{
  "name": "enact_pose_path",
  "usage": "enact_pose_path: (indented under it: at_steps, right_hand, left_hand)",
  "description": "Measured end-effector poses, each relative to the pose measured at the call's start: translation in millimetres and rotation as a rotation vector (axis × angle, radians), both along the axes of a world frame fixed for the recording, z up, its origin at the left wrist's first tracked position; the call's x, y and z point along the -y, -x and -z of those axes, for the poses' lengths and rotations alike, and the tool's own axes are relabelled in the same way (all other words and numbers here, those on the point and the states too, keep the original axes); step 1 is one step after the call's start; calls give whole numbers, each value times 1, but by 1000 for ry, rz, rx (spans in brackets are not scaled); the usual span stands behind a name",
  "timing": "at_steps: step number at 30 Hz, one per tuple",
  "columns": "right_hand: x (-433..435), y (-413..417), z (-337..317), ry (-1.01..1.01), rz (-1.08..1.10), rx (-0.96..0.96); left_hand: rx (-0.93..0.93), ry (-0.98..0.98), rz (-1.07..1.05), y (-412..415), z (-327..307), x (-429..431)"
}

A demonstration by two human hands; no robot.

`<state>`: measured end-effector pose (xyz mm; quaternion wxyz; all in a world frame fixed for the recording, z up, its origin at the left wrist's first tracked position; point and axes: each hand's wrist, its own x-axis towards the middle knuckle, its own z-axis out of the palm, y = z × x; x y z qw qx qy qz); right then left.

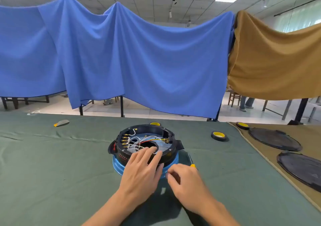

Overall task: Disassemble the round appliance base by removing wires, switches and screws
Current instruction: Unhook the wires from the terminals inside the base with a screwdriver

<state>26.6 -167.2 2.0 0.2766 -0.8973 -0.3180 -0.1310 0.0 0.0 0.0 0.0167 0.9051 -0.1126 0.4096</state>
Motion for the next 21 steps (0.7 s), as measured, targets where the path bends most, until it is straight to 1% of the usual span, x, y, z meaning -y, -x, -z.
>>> enact_pose_path:
  at_steps: [2, 4, 8, 10, 16, 18, 21]
  right_hand:
    - [-9, -6, 5, -120, 110, 65]
    - [-16, -7, 10, -145, 192, 87]
    - [-14, -9, 20, -48, 178, 88]
    - [-13, -9, 20, -11, 184, 86]
    - [-14, -5, 17, 26, 196, 67]
    - [-14, -2, 15, 23, 246, 128]
    - [-8, 0, 10, -18, 469, 326]
  left_hand:
    - [32, 32, 25, -6, 6, -3]
    - [77, 53, 42, -10, 14, -6]
    - [90, 70, 72, -12, 19, -9]
    - [68, 84, 80, -12, 19, -10]
    - [38, 114, 106, -13, 22, -10]
    - [34, 123, 113, -13, 21, -9]
    - [56, 147, 114, -15, 21, -7]
